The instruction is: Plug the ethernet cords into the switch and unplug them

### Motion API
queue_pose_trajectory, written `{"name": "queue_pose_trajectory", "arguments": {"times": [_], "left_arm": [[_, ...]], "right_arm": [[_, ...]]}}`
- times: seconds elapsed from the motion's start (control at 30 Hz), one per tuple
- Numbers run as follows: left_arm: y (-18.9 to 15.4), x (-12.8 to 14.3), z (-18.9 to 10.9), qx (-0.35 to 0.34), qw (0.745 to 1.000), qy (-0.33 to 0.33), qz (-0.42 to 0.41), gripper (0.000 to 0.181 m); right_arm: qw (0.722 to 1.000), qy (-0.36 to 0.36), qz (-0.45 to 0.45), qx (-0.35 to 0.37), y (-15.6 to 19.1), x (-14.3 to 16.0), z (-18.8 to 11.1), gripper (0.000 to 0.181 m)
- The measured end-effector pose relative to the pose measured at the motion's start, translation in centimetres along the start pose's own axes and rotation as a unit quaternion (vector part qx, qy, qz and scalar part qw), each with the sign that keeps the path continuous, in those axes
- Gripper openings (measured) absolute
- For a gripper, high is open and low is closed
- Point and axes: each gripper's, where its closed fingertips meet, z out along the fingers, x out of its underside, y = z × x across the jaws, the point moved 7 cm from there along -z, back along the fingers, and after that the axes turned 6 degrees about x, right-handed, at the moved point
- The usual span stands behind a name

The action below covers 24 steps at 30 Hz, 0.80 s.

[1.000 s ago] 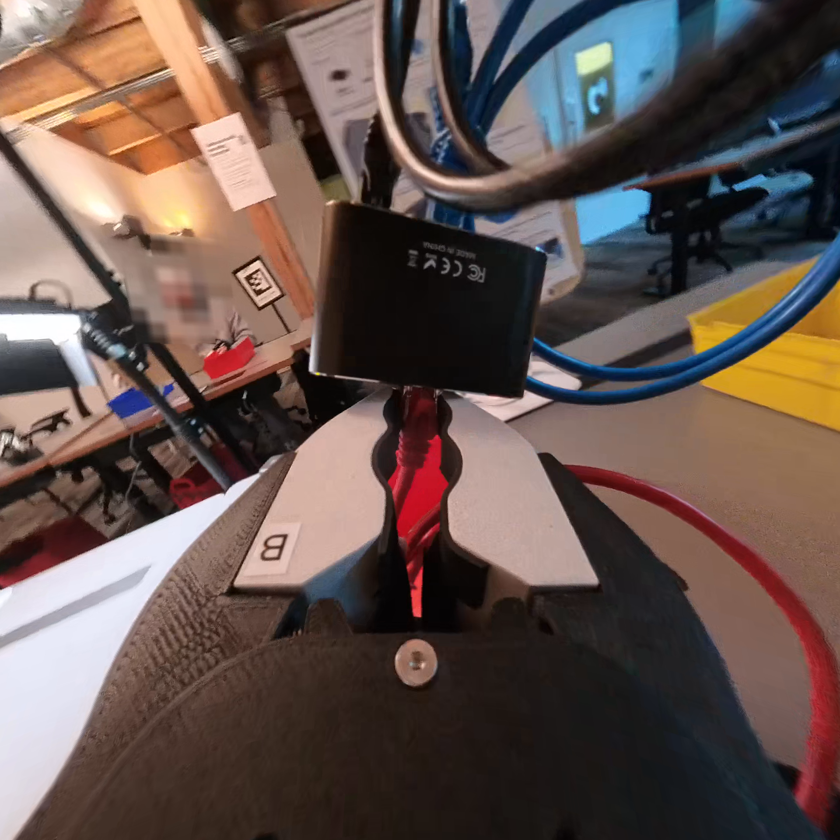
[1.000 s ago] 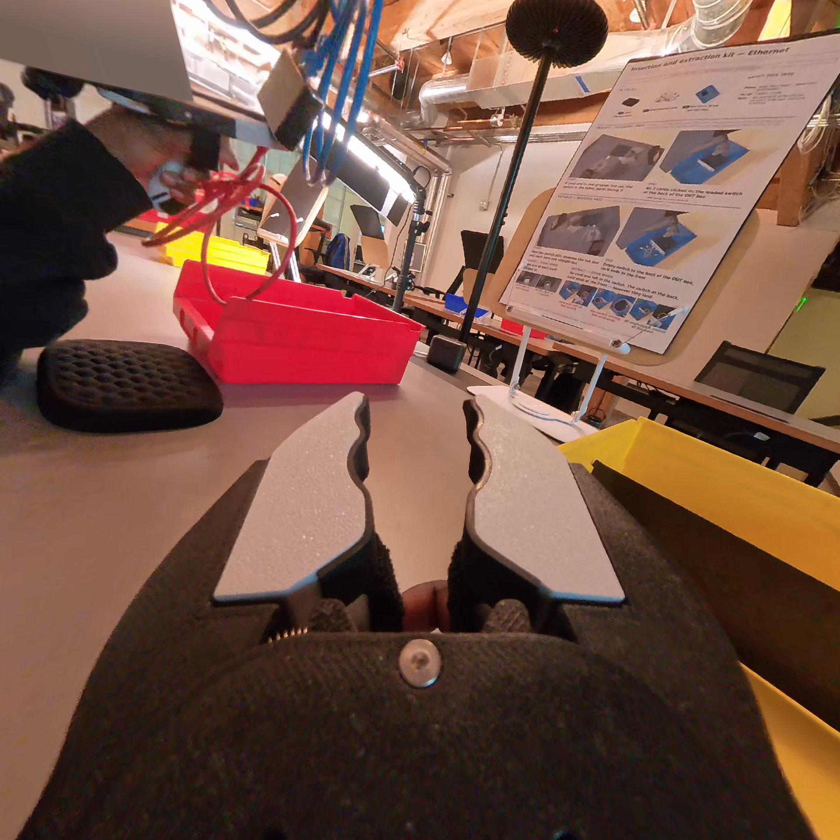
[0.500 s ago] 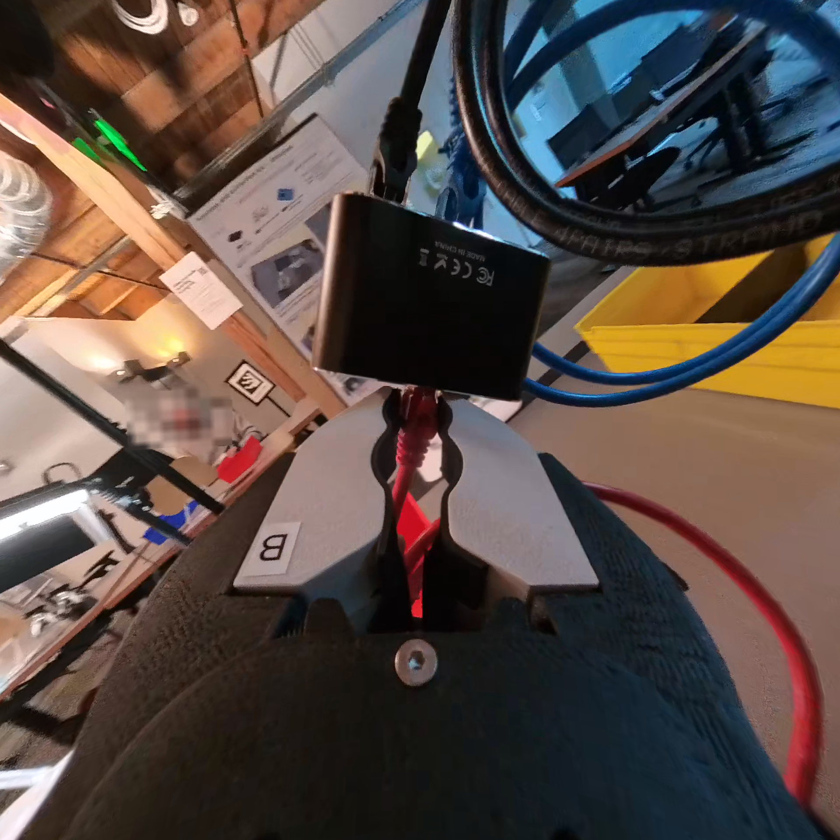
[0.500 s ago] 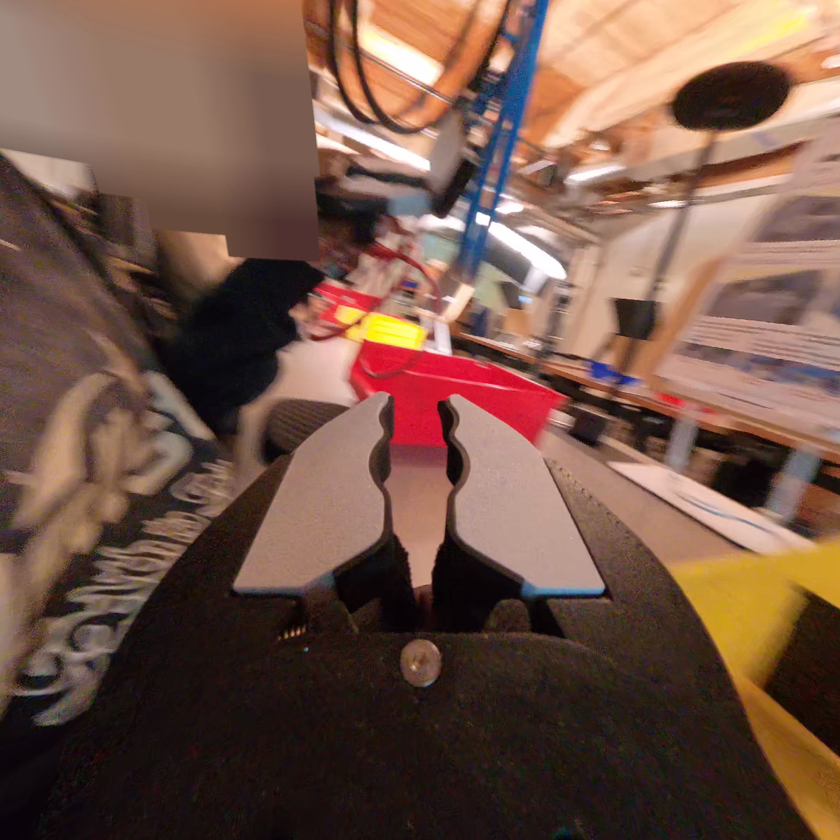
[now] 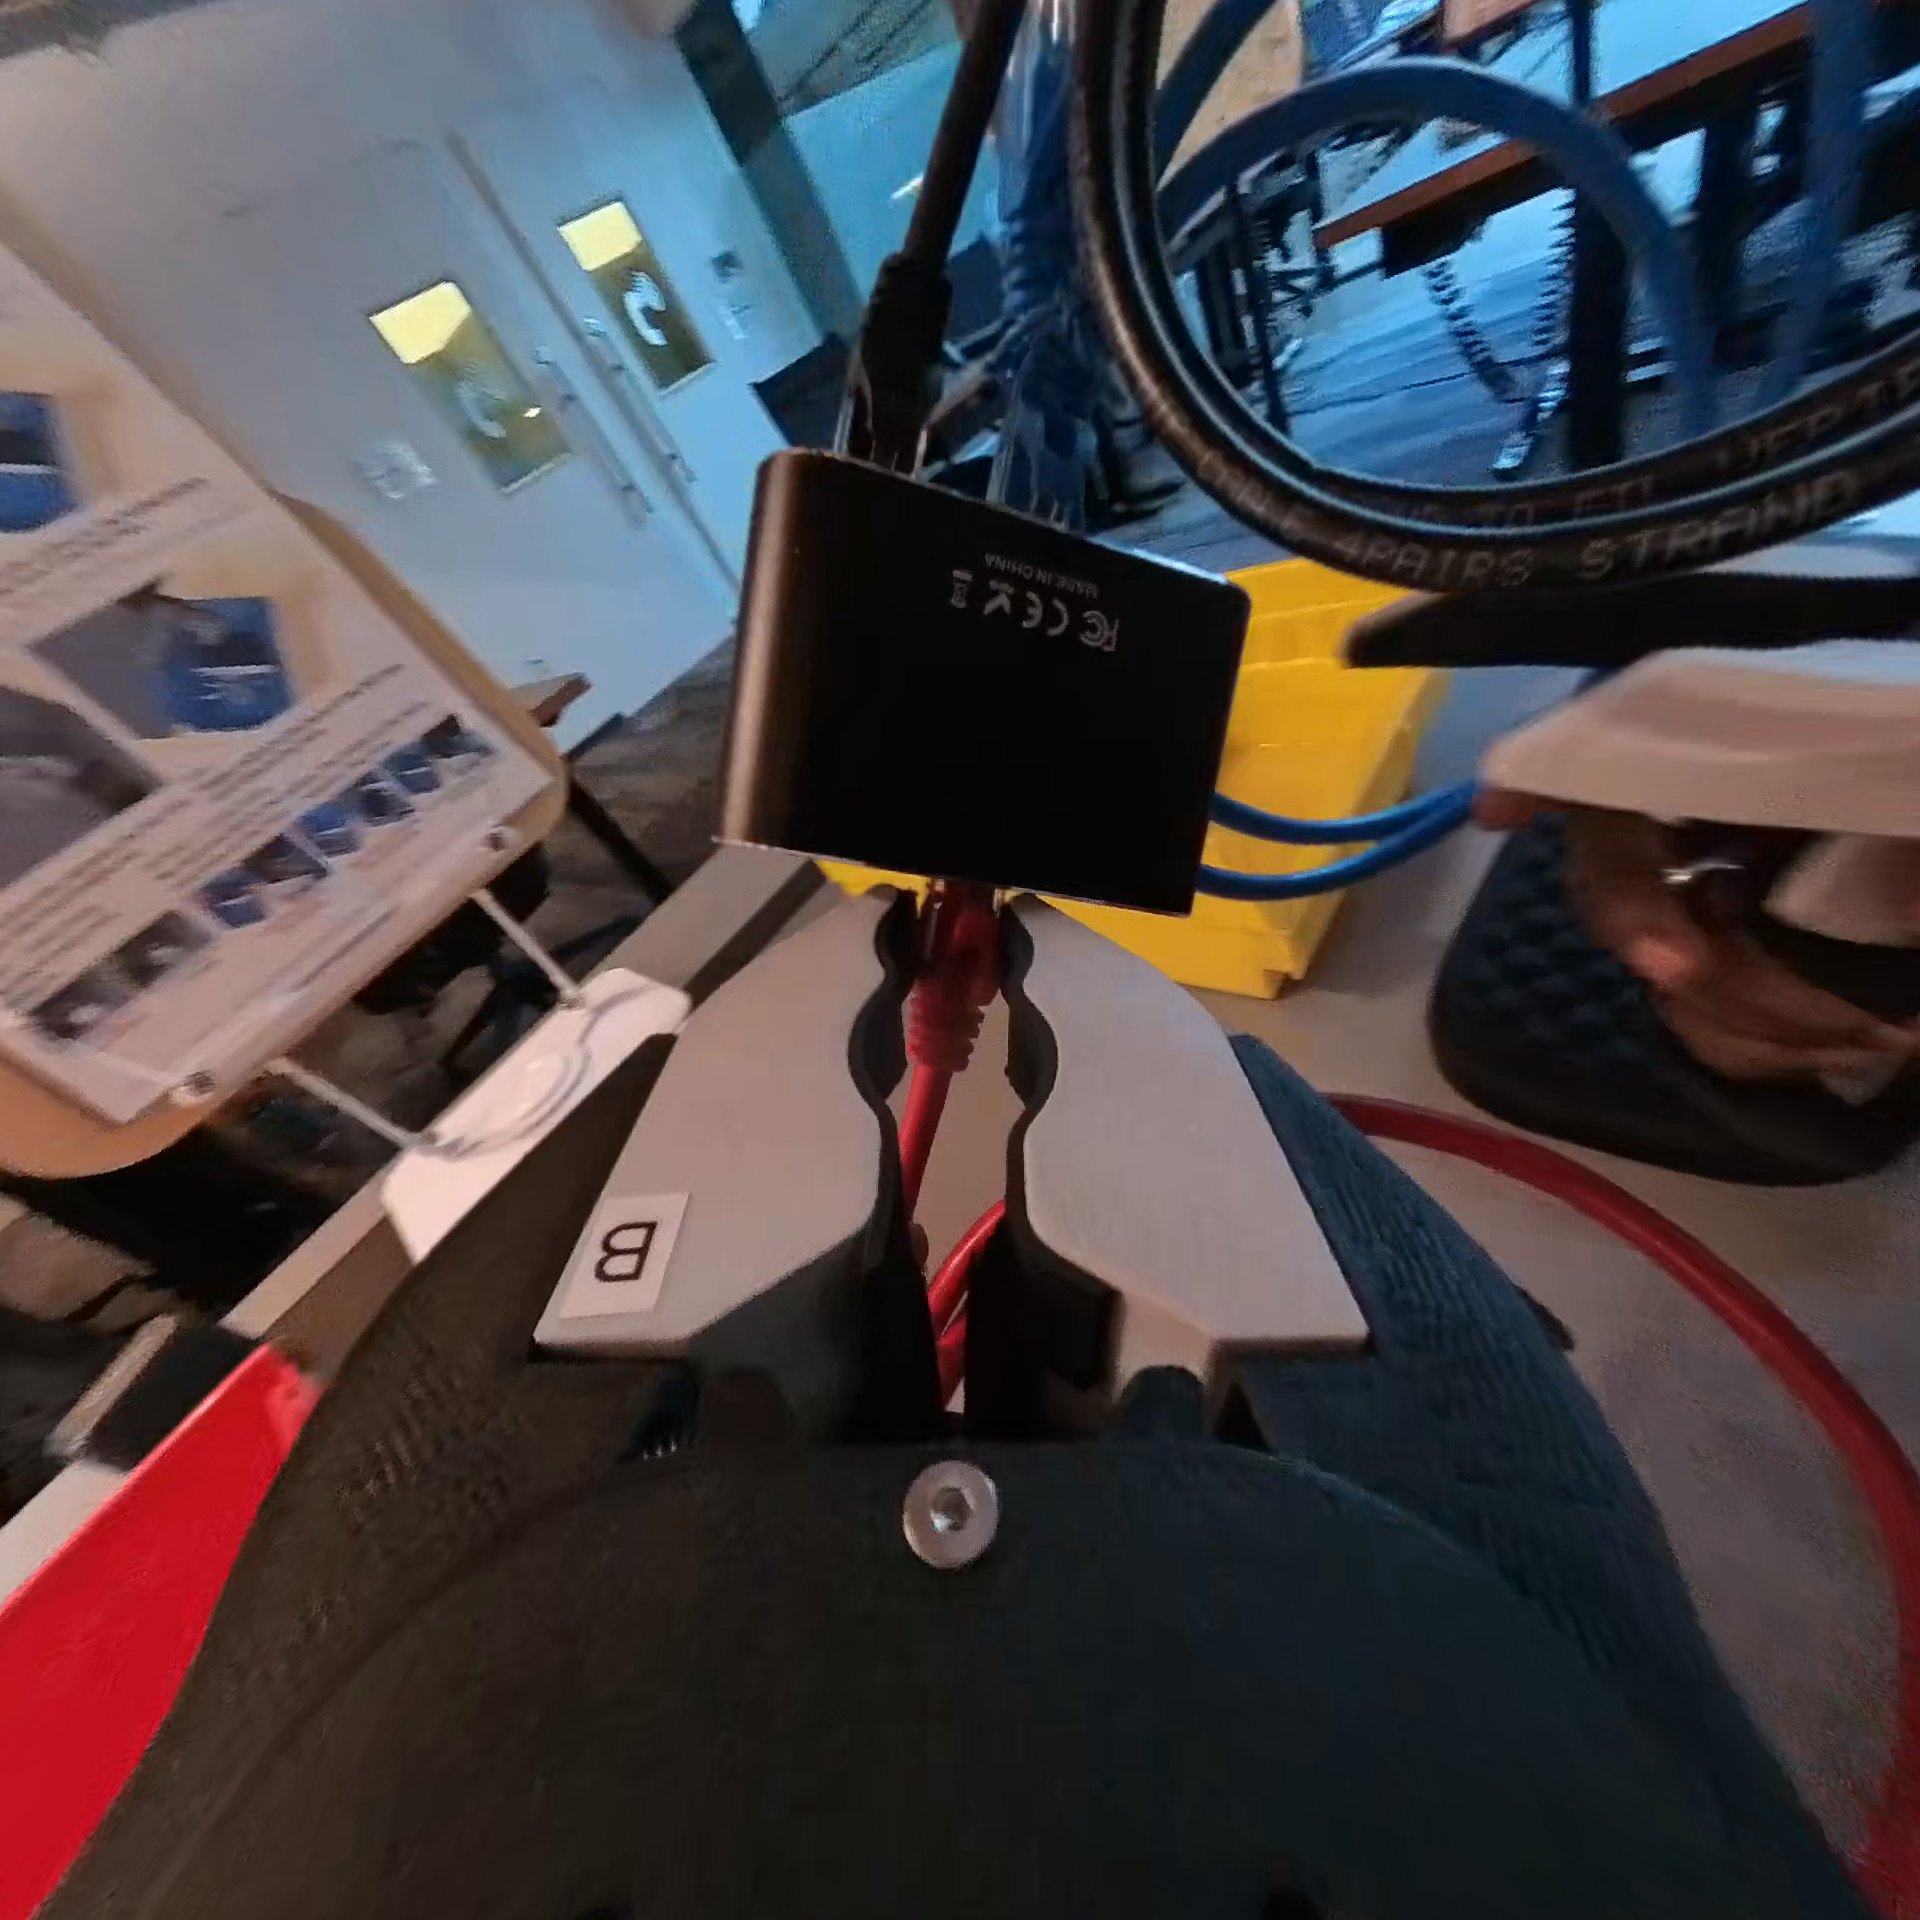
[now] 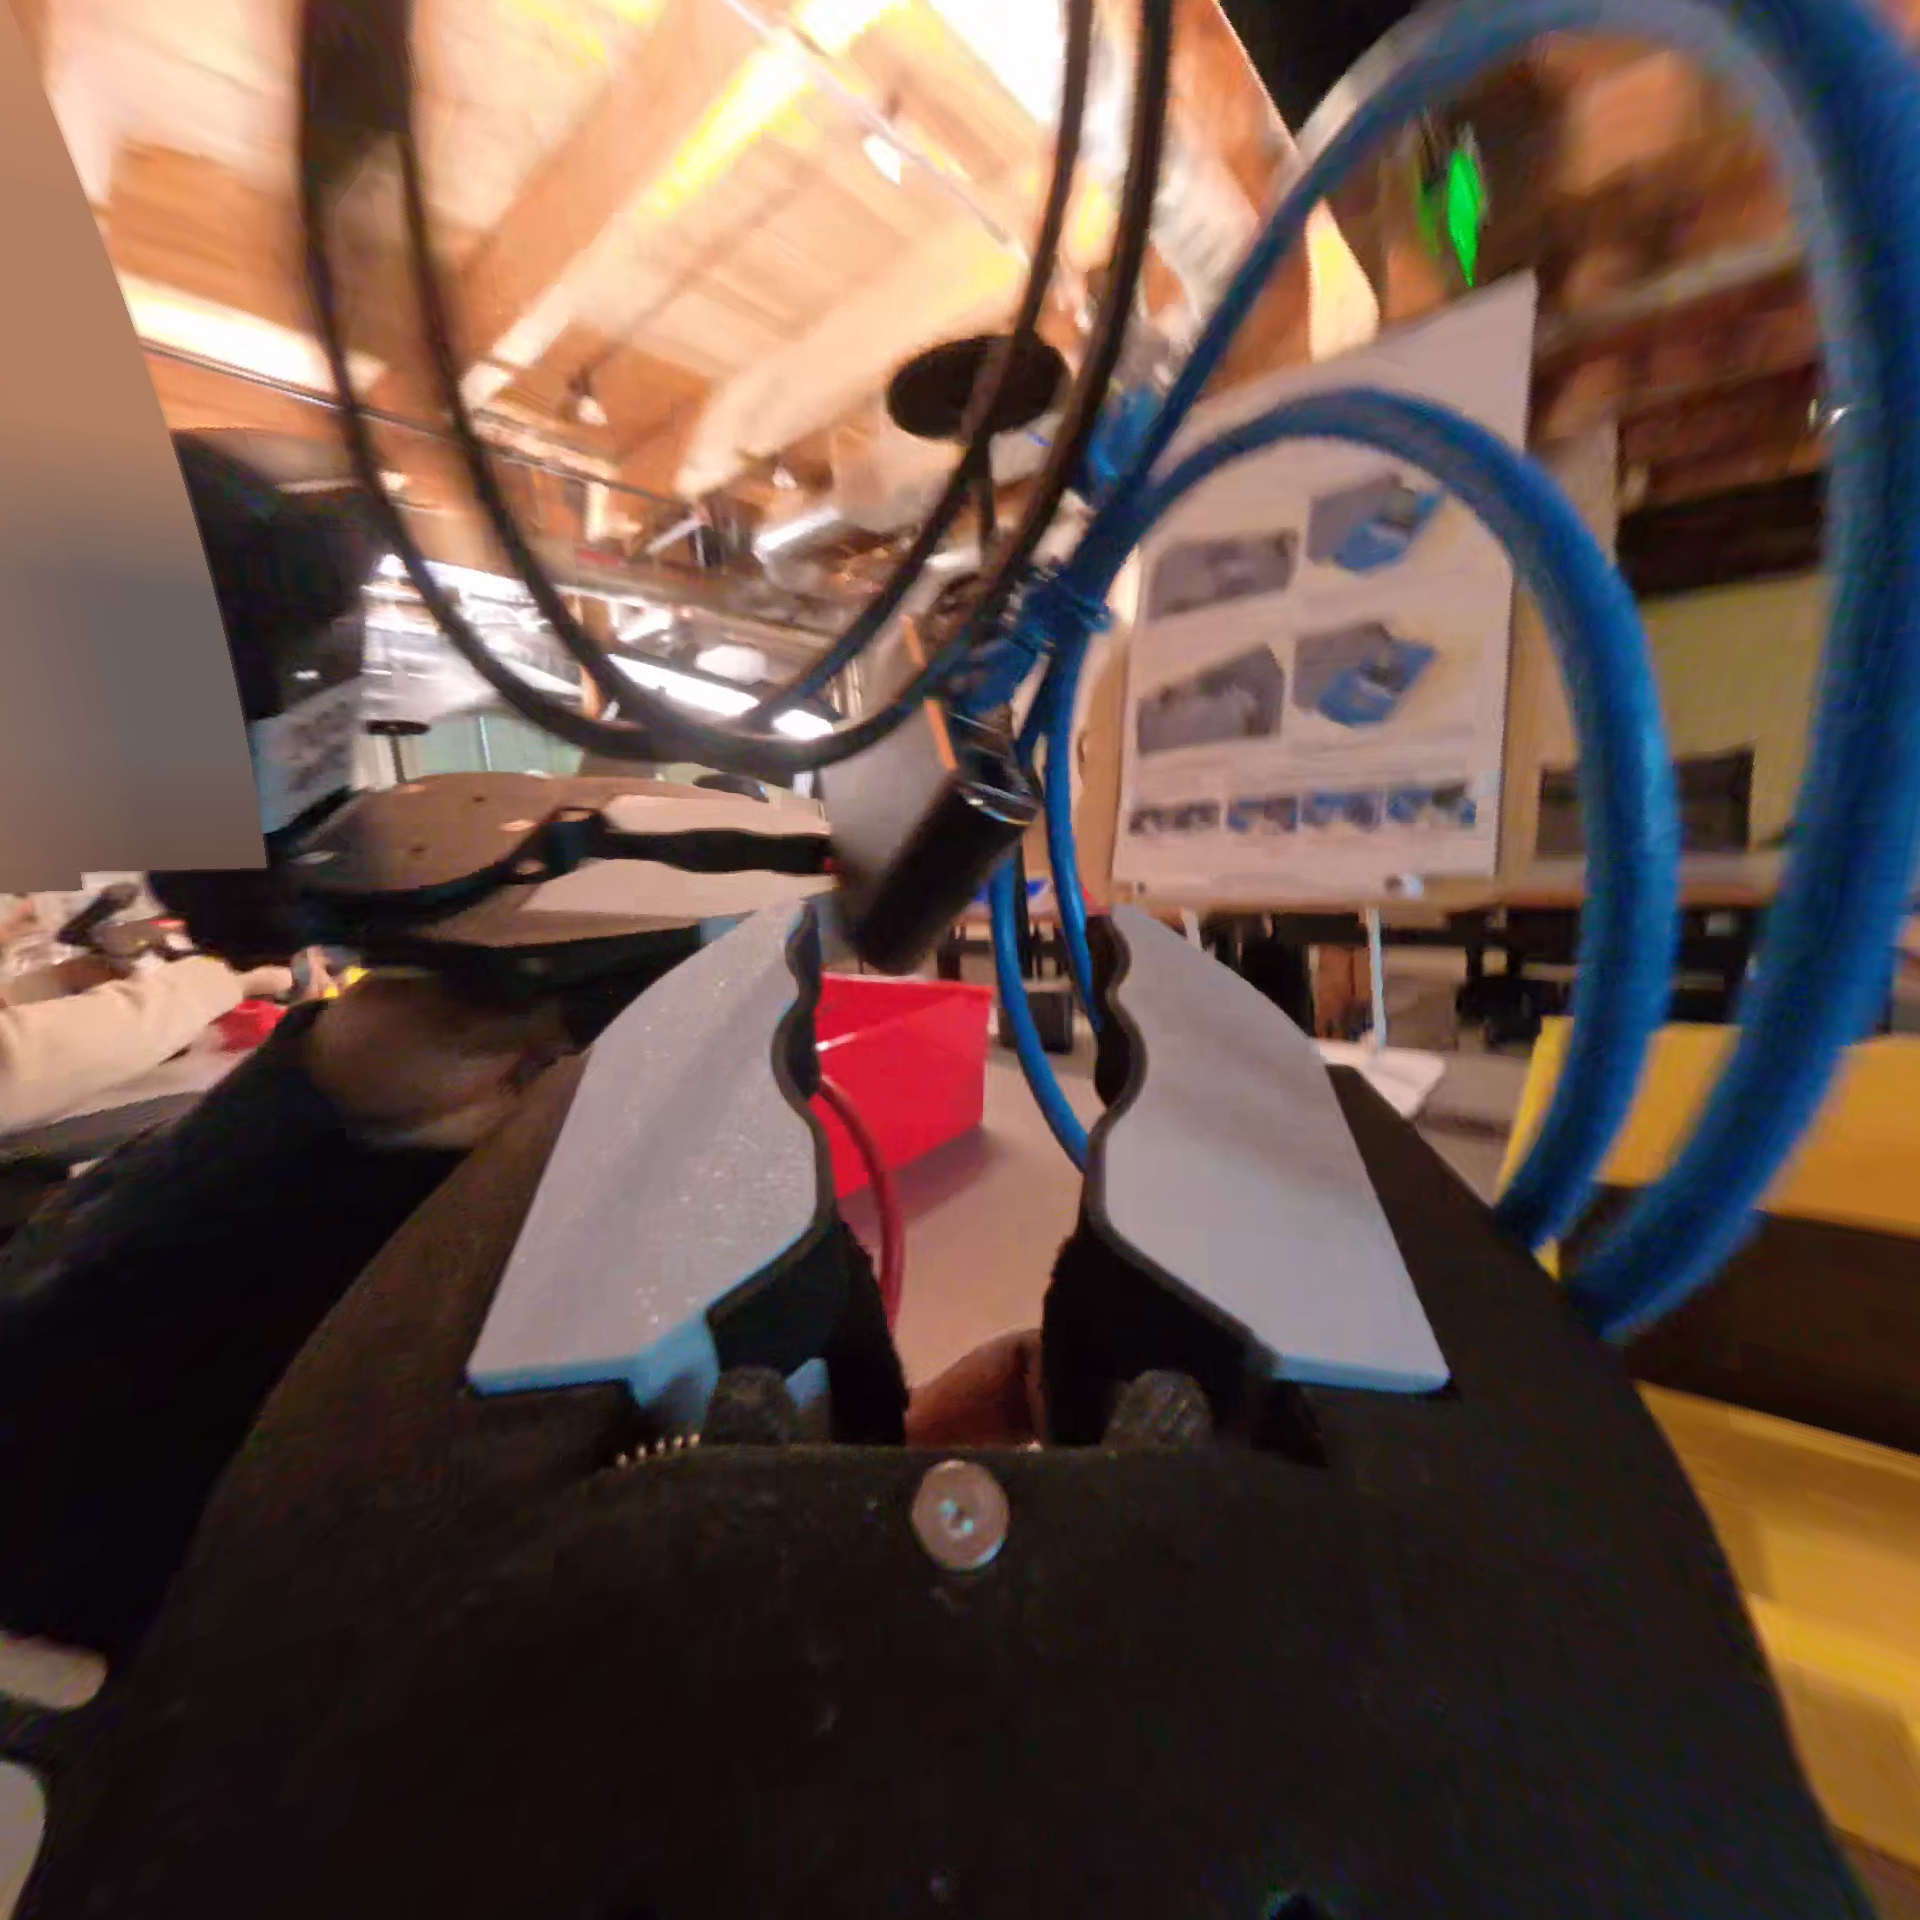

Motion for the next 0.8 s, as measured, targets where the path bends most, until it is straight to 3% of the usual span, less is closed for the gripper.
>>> {"name": "queue_pose_trajectory", "arguments": {"times": [0.13, 0.2, 0.3, 0.43, 0.57, 0.6, 0.67, 0.8], "left_arm": [[-2.5, 0.7, 1.6, 0.081, 0.997, -0.015, -0.011, 0.015], [-3.8, 1.4, 2.3, 0.117, 0.993, 0.0, -0.007, 0.015], [-4.0, 2.2, 2.9, 0.099, 0.994, 0.032, 0.024, 0.016], [-4.0, 3.0, 3.1, 0.132, 0.991, 0.033, -0.004, 0.015], [-4.6, 3.5, 3.2, 0.177, 0.983, 0.043, 0.01, 0.017], [-4.6, 3.4, 3.1, 0.191, 0.981, 0.036, 0.003, 0.019], [-4.6, 2.8, 2.2, 0.264, 0.964, 0.016, -0.031, 0.04], [-2.3, 1.6, 0.1, 0.344, 0.919, -0.093, -0.171, 0.07]], "right_arm": [[0.997, 0.028, 0.073, -0.014, -1.9, 1.3, 0.3, 0.055], [0.994, 0.02, 0.104, -0.03, -2.3, 1.6, 0.1, 0.046], [0.99, 0.056, 0.115, -0.054, -2.7, 2.5, 0.1, 0.029], [0.981, 0.074, 0.16, -0.081, -3.1, 3.4, 0.2, 0.026], [0.98, 0.082, 0.149, -0.1, -3.2, 3.8, 0.1, 0.025], [0.98, 0.074, 0.151, -0.11, -3.1, 3.7, 0.0, 0.024], [0.979, 0.06, 0.15, -0.126, -3.1, 3.6, -0.1, 0.024], [0.97, 0.053, 0.172, -0.161, -3.1, 3.8, -0.3, 0.024]]}}
